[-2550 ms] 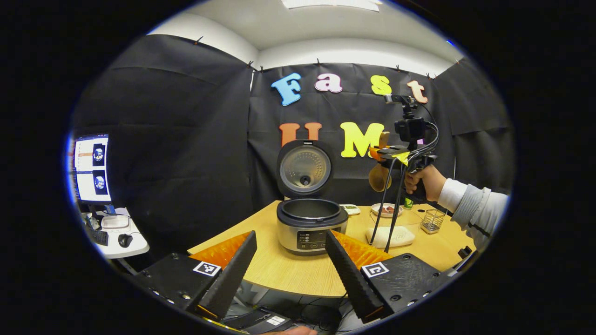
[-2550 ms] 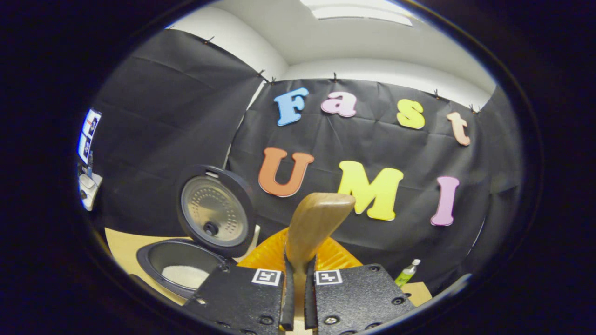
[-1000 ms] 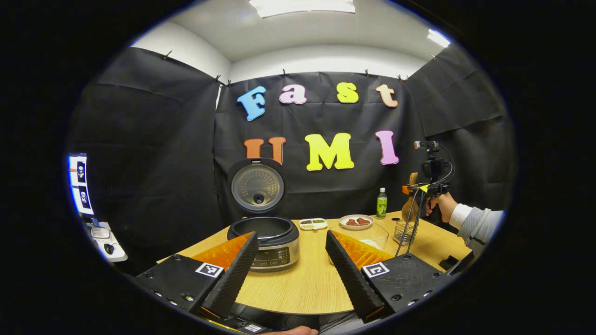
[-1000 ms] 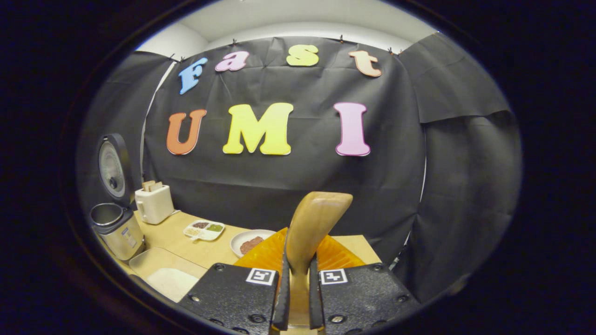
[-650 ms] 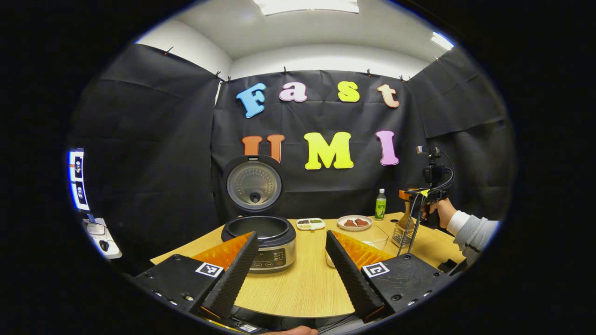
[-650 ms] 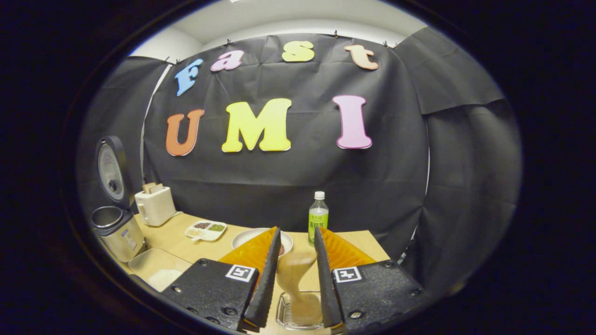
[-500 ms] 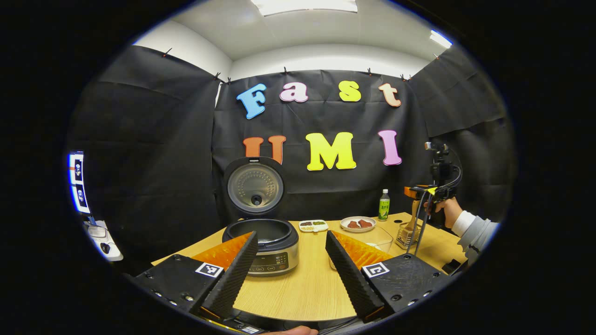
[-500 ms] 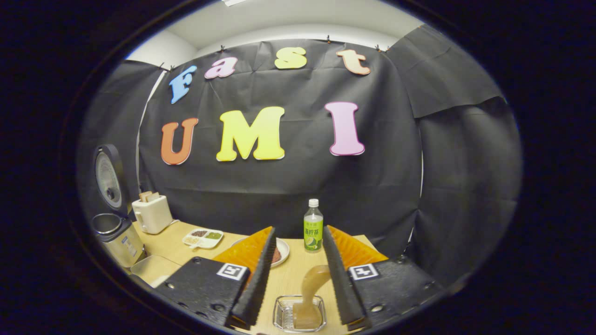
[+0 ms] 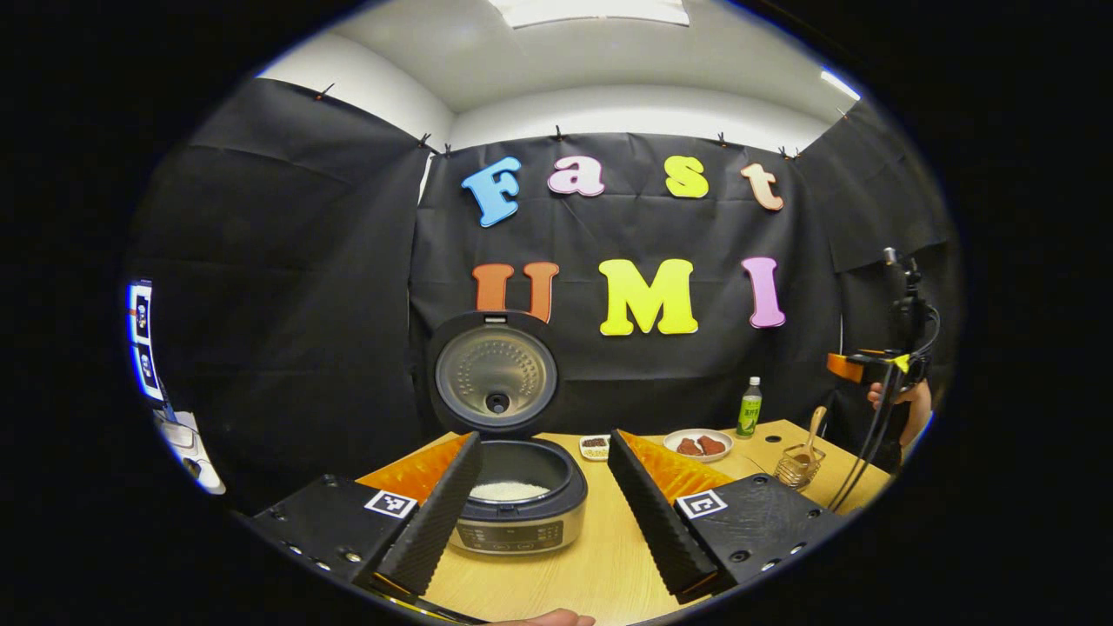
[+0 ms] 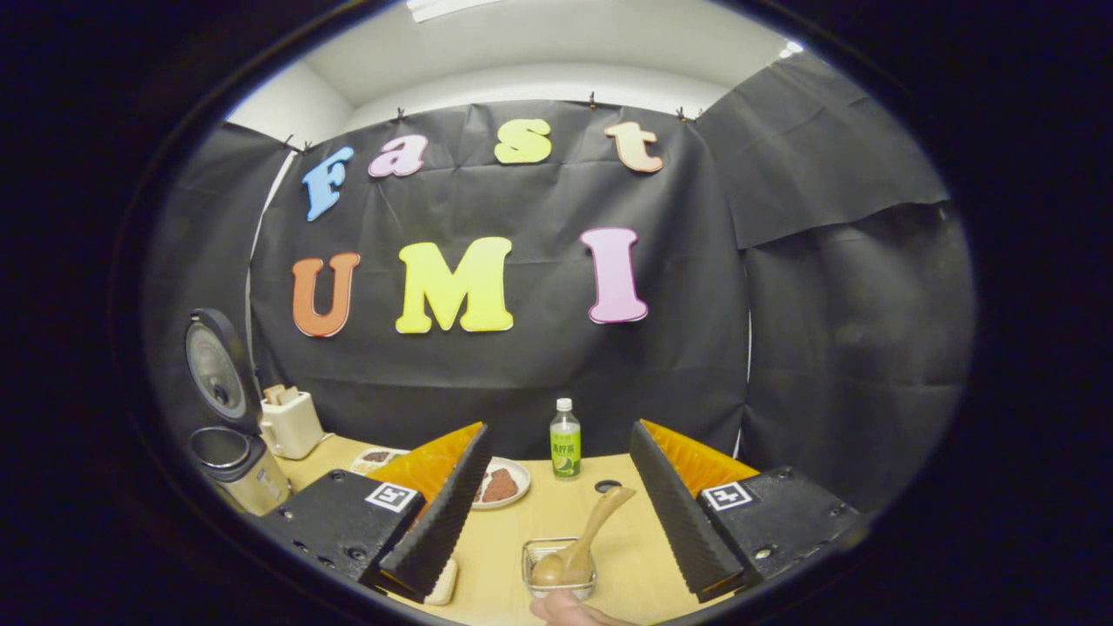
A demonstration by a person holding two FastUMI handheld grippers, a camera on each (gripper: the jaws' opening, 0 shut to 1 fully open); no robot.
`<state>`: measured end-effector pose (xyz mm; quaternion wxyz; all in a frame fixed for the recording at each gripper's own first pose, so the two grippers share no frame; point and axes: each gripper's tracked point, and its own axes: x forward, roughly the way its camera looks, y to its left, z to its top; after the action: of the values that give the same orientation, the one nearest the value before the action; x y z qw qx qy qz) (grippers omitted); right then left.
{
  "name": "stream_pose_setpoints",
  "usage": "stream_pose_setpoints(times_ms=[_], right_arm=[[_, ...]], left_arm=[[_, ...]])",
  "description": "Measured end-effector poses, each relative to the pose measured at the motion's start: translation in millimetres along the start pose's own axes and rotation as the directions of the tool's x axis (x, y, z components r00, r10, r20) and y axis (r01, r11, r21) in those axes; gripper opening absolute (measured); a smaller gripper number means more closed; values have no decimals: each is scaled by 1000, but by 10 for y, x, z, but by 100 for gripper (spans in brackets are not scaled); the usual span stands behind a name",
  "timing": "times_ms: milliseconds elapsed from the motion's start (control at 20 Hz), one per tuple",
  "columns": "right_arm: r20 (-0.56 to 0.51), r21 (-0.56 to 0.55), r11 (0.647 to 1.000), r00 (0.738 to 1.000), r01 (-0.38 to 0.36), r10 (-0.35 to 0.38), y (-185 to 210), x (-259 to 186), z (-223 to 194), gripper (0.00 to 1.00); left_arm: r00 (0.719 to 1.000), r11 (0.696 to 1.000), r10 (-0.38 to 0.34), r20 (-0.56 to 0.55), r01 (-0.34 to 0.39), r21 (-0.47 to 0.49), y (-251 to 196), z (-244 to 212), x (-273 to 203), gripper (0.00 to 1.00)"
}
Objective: Close the left gripper, press the button to open the rice cooker; take a wooden spoon from the chopstick holder with the right hand, scoop a spoonful of rice and pour it into the rice cooker, then put the wooden spoon back into the chopstick holder.
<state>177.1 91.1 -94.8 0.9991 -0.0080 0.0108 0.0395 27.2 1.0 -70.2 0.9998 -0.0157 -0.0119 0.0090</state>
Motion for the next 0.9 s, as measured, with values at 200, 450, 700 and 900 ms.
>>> stream_pose_setpoints(times_ms=[200, 450, 700, 900], right_arm=[[3, 20, 999, 999, -34, 34, 123, -522, 208, 100], [61, 58, 987, 987, -149, 146, 256, -1066, 454, 100], [96, 36, 976, 973, -213, 209, 198, -1313, 438, 100], [49, 125, 956, 964, -265, 261, 243, -1396, 132, 100]], left_arm=[[998, 998, -63, 7, 63, 1, -88, 270, 342, 94], [996, 996, -36, 79, 29, 81, 163, 854, 773, 95], [988, 1000, 21, 150, -23, 8, 448, 1383, 1267, 96], [978, 997, 79, 191, -83, 12, 700, 1507, 1773, 96]])
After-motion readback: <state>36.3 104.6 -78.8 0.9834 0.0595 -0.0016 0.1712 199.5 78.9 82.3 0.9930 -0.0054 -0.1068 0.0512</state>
